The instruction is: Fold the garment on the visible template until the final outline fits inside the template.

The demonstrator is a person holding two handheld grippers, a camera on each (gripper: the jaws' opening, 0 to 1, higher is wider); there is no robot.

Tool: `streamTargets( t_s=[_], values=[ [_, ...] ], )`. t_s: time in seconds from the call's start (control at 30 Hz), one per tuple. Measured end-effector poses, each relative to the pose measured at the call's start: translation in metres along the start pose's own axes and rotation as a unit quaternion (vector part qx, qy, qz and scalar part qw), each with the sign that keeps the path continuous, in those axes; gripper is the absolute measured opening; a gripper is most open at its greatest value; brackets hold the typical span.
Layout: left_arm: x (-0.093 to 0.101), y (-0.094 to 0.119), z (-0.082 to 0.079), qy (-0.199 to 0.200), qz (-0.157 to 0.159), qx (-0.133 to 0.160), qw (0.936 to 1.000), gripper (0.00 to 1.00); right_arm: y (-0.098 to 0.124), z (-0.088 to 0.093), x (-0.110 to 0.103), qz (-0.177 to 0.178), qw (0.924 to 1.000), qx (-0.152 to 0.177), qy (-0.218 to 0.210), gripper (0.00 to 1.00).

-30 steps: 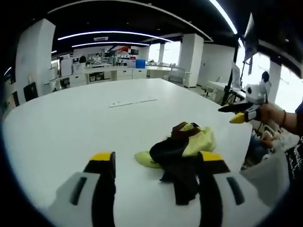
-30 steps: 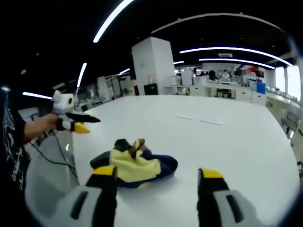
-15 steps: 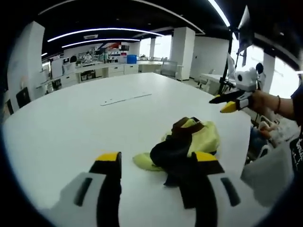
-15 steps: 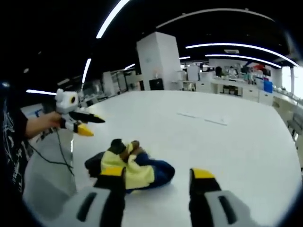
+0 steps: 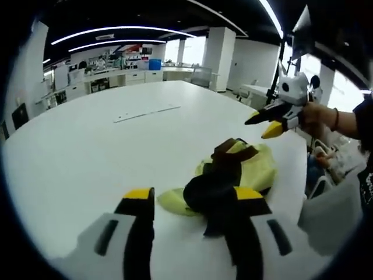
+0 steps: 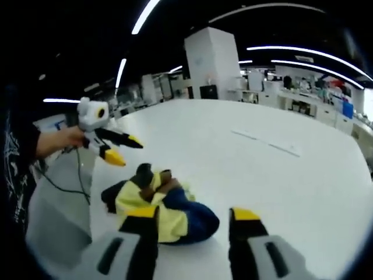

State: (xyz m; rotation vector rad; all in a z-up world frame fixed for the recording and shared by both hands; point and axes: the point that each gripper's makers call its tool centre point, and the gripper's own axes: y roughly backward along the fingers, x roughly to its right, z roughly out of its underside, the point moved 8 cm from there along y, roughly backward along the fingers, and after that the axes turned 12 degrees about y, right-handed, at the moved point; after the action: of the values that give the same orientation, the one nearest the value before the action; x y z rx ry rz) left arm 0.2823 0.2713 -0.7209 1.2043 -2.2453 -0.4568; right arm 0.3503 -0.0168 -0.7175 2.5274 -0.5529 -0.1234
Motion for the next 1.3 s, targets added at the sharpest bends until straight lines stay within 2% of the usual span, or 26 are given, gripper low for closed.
streamTargets(
  t_s=[0.33, 0.63, 0.73, 0.83, 0.9, 1.03, 1.13, 1.23, 1.3],
  values=[
    [-0.006, -0.022, 0.002, -0.001, 0.019, -0.024, 0.9995, 0.46, -0.025, -0.004, 0.011, -0.033, 0.9991, -0.017, 0.02, 0.42],
    [-0.012, -0.036, 0.008, 0.009, 0.031, -0.045, 0.9985, 0.44, -0.044, -0.002, 0.013, -0.084, 0.9958, -0.027, 0.025, 0.35],
    [-0.012, -0.039, 0.011, 0.007, 0.042, -0.055, 0.9976, 0.4, -0.051, 0.005, 0.011, -0.109, 0.9924, -0.054, 0.02, 0.32],
    [-0.013, -0.041, 0.012, 0.008, 0.043, -0.056, 0.9975, 0.35, -0.054, 0.011, 0.011, -0.11, 0.9906, -0.076, 0.026, 0.31],
    [-0.016, -0.044, 0.014, 0.012, 0.042, -0.058, 0.9974, 0.32, -0.055, 0.012, 0.012, -0.116, 0.99, -0.079, 0.017, 0.3],
    [-0.015, -0.045, 0.017, 0.024, 0.048, -0.063, 0.9966, 0.21, -0.055, 0.014, 0.011, -0.125, 0.9878, -0.093, -0.004, 0.21],
    [-0.015, -0.045, 0.022, 0.039, 0.052, -0.079, 0.9948, 0.02, -0.053, 0.02, 0.013, -0.114, 0.9853, -0.123, -0.03, 0.13],
    [-0.016, -0.046, 0.024, 0.056, 0.057, -0.077, 0.9938, 0.0, -0.052, 0.022, 0.015, -0.115, 0.9843, -0.128, -0.04, 0.0],
    [-0.016, -0.045, 0.024, 0.055, 0.057, -0.077, 0.9939, 0.0, -0.051, 0.022, 0.015, -0.113, 0.9847, -0.127, -0.04, 0.0]
  ],
)
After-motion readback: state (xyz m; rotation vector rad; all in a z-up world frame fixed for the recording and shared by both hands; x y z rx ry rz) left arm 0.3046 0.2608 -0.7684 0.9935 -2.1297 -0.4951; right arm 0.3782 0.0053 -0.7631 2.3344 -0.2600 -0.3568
